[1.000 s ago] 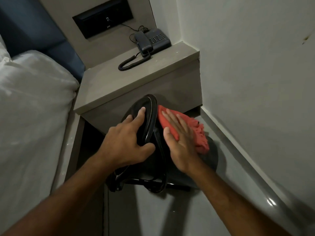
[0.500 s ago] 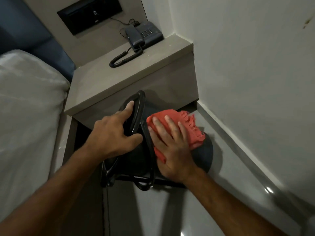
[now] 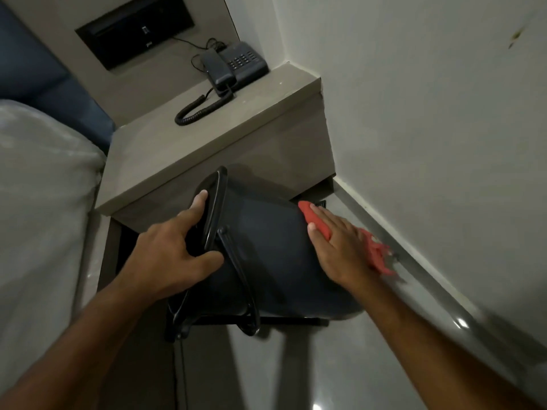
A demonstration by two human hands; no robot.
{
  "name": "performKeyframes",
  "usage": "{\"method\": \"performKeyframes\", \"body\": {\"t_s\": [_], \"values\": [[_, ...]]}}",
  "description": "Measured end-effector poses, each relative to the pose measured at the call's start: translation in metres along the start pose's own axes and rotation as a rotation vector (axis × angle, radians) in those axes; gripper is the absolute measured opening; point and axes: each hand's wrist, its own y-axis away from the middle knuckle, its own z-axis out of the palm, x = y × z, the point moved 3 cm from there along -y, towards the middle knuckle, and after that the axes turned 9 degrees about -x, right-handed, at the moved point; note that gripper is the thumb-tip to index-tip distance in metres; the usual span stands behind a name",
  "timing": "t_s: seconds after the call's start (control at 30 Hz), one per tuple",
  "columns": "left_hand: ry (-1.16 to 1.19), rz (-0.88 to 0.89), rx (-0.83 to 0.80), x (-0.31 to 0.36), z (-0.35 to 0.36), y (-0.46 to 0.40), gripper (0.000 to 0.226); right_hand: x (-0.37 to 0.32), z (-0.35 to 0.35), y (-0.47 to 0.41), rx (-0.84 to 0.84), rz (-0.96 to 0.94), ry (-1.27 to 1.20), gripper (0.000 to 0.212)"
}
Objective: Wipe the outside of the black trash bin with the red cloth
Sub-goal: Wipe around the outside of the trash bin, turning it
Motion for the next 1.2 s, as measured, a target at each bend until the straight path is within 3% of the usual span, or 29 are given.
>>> {"method": "performKeyframes", "body": {"t_s": [0.1,0.2,0.3,0.4,0.47,0.6,0.7,0.77,0.83,0.9,0.93,1.0,1.2], "values": [[-0.035,0.002,0.02,0.006,0.0,-0.007,0.097,-0.019,0.012,0.018,0.124,-0.025,0.094,0.062],[-0.043,-0.012,0.02,0.007,0.0,-0.011,0.097,-0.043,0.072,0.077,0.138,-0.325,0.205,0.063],[-0.054,-0.019,-0.008,0.008,-0.003,-0.009,0.099,-0.009,0.119,0.125,0.073,-0.515,0.447,0.067],[-0.074,-0.017,-0.013,0.011,-0.003,-0.01,0.098,0.029,0.14,0.144,-0.076,-0.477,0.672,0.071],[-0.091,-0.029,-0.012,0.012,-0.003,-0.012,0.099,0.029,0.15,0.149,-0.13,-0.438,0.69,0.076],[-0.096,-0.026,-0.022,0.01,0.0,-0.01,0.099,-0.006,0.164,0.145,-0.065,-0.479,0.601,0.095],[-0.137,-0.046,-0.009,0.006,0.0,-0.013,0.099,-0.01,0.153,0.131,0.025,-0.537,0.57,0.085],[-0.171,-0.078,-0.03,0.003,0.003,-0.014,0.101,0.007,0.141,0.127,0.093,-0.438,0.537,0.074],[-0.205,-0.105,-0.052,0.002,0.012,-0.011,0.099,0.026,0.124,0.121,0.208,-0.171,0.4,0.068],[-0.2,-0.131,-0.071,-0.003,0.021,-0.01,0.081,0.031,0.108,0.111,0.294,0.045,0.169,0.069],[-0.18,-0.156,-0.072,-0.008,0.02,-0.012,0.062,0.025,0.101,0.103,0.305,0.064,0.093,0.07],[-0.142,-0.227,-0.059,-0.02,0.008,-0.016,0.03,0.001,0.094,0.089,0.272,-0.059,0.105,0.068],[-0.196,-0.286,-0.097,-0.04,0.002,0.002,0.026,-0.058,0.105,0.085,0.09,-0.723,0.44,0.071]]}}
